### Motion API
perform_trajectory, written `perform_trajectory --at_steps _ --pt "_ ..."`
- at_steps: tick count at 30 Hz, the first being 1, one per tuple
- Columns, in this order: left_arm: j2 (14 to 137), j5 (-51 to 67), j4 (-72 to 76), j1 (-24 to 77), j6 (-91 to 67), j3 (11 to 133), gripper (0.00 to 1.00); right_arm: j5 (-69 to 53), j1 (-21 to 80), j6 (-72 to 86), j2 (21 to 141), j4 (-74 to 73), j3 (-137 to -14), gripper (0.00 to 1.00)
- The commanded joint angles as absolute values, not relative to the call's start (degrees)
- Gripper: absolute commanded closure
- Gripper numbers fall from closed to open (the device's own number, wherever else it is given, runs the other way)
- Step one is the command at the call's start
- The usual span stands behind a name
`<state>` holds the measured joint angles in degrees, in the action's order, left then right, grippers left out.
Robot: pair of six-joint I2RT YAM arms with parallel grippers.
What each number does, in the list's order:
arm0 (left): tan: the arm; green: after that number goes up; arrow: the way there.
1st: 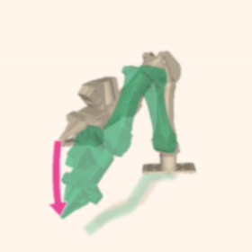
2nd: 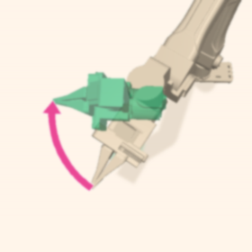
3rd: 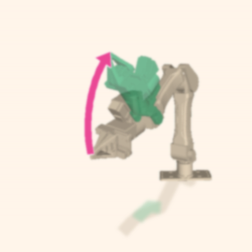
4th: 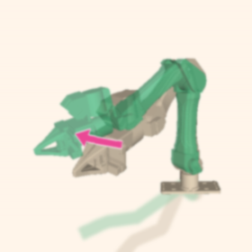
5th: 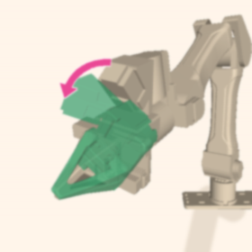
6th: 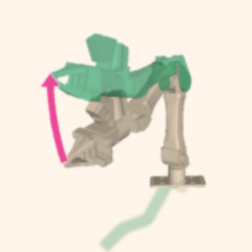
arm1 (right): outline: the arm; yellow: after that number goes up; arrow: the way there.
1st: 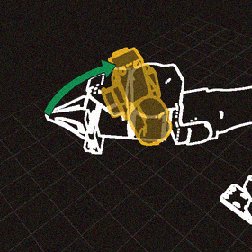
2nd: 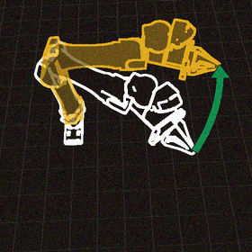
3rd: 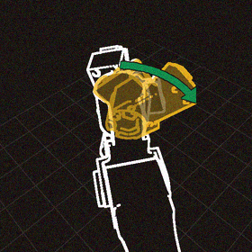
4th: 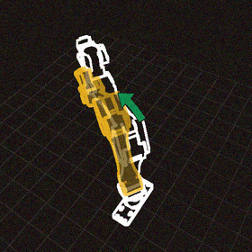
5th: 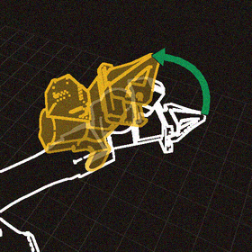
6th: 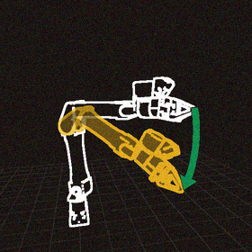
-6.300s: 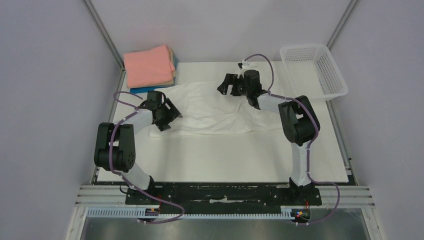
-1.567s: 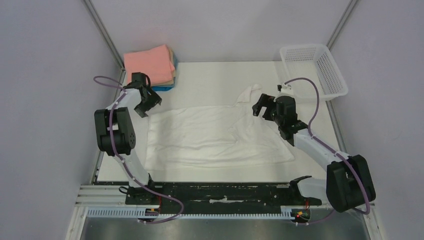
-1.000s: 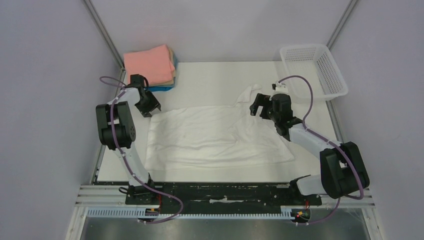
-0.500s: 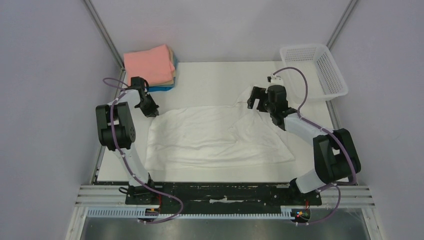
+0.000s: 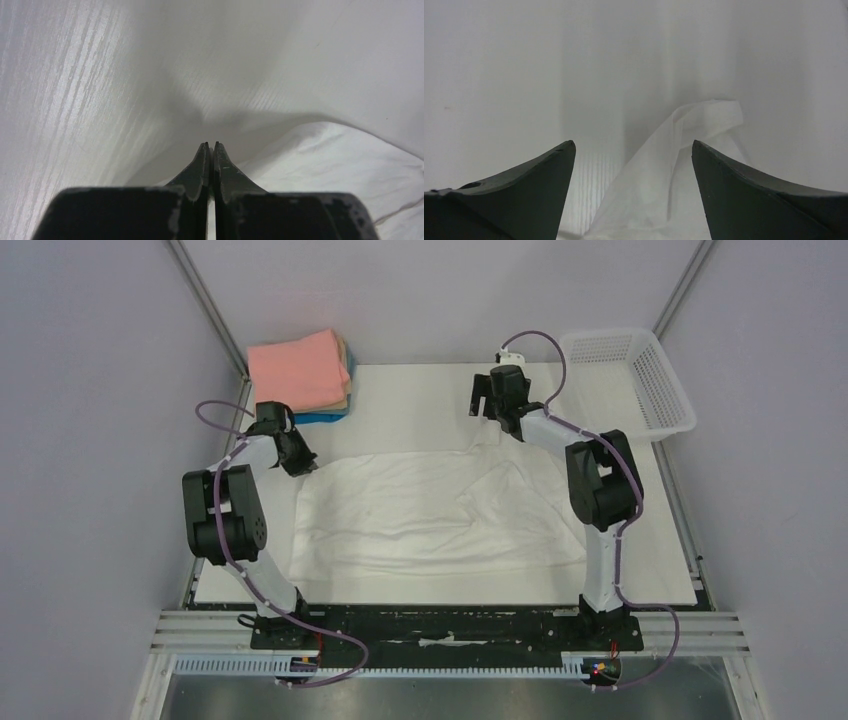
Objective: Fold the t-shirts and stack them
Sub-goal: Grab the side of the flattened tshirt furthest away from the robot with both arms
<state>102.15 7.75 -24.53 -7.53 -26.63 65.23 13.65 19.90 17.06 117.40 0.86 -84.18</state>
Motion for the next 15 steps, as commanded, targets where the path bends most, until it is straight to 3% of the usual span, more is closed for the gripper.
perform_trajectory --at_steps 1,7,11,13,15 --pt "97.6 7.4 -18.2 -7.5 -28.8 62.8 0.98 19.8 20.0 15.4 124.4 -2.9 -92.7 0.14" --pt "96.4 7.2 -17.0 -7.4 -28.7 61.6 0.98 20.5 20.0 14.8 131.0 -3.9 -99.1 0.28" --pt "95.6 6.9 -16.8 -7.4 -28.6 60.6 0.98 20.9 20.0 16.2 131.9 -4.2 -98.5 0.32" --pt "95.6 7.0 -16.8 -7.3 -28.9 60.6 0.98 20.9 20.0 16.3 132.2 -4.1 -98.4 0.37" --pt "95.6 7.4 -16.7 -7.4 -29.0 60.6 0.98 20.9 20.0 16.2 132.0 -3.6 -98.2 0.49"
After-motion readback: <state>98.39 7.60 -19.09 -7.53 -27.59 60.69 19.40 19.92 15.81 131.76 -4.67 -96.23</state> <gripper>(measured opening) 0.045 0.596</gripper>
